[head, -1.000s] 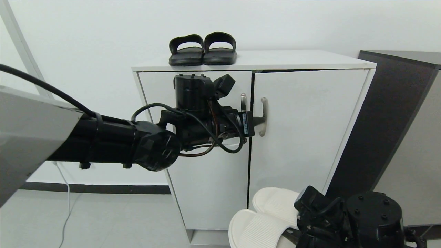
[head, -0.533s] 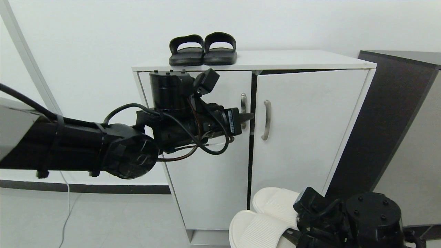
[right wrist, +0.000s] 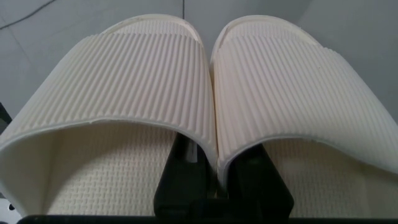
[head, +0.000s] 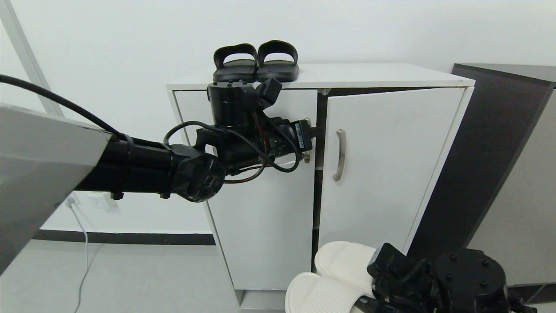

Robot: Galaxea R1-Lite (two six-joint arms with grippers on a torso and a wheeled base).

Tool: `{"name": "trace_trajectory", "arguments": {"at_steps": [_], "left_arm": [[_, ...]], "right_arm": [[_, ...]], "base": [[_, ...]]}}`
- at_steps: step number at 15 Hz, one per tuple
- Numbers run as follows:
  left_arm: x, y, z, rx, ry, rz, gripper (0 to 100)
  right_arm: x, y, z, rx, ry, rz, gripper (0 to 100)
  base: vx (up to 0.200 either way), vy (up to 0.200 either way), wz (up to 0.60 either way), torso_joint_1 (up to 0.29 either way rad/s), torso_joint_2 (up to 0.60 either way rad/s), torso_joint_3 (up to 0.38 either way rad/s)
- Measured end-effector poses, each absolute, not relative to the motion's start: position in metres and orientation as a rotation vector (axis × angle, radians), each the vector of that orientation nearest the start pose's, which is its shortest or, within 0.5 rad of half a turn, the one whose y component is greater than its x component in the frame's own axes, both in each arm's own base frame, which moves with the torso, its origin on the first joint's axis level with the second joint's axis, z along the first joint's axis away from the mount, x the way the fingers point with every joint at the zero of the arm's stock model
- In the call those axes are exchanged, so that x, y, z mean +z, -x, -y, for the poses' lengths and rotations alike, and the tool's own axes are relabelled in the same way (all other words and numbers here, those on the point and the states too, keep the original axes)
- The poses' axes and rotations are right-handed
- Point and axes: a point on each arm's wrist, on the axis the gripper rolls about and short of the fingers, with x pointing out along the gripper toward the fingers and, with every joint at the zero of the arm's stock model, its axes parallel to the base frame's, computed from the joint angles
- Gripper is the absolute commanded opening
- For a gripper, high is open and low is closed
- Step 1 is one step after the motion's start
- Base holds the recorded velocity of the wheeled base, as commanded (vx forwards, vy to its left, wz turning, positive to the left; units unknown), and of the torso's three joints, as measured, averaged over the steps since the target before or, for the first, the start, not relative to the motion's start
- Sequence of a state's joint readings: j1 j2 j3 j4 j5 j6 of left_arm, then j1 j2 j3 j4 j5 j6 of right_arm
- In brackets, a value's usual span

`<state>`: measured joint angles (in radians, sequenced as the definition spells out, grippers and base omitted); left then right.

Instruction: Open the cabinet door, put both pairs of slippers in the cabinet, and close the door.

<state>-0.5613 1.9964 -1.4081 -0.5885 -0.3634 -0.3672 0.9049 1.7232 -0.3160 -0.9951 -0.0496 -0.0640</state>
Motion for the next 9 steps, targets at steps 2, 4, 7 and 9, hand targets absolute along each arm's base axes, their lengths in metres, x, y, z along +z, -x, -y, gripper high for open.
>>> {"name": "trace_trajectory", "arguments": {"at_steps": [2,4,7,9], "left_arm": [[0.235,-0.343,0.236,-0.931,0.339,-0.177,0],[0.229,-0.334,0.247,-0.960,0.332,-0.195,0],[0.228,-0.302,0.263,-1.044,0.330,-0.171,0],[0.231,-0.292,0.262,-1.058,0.330,-0.165,0]], "right_arm": [[0.095,-0.149,-0.190,0.861,0.257,-0.353,0],[0.094,-0.148,-0.190,0.863,0.259,-0.355,0],[0.094,-0.147,-0.190,0.869,0.262,-0.355,0],[0.094,-0.146,-0.191,0.872,0.264,-0.354,0]], "base": [[-0.200,0.000,0.00,0.007,0.00,0.000],[-0.200,0.000,0.00,0.002,0.00,-0.002],[-0.200,0.000,0.00,0.005,0.00,0.004],[0.000,0.000,0.00,0.000,0.00,0.000]]}}
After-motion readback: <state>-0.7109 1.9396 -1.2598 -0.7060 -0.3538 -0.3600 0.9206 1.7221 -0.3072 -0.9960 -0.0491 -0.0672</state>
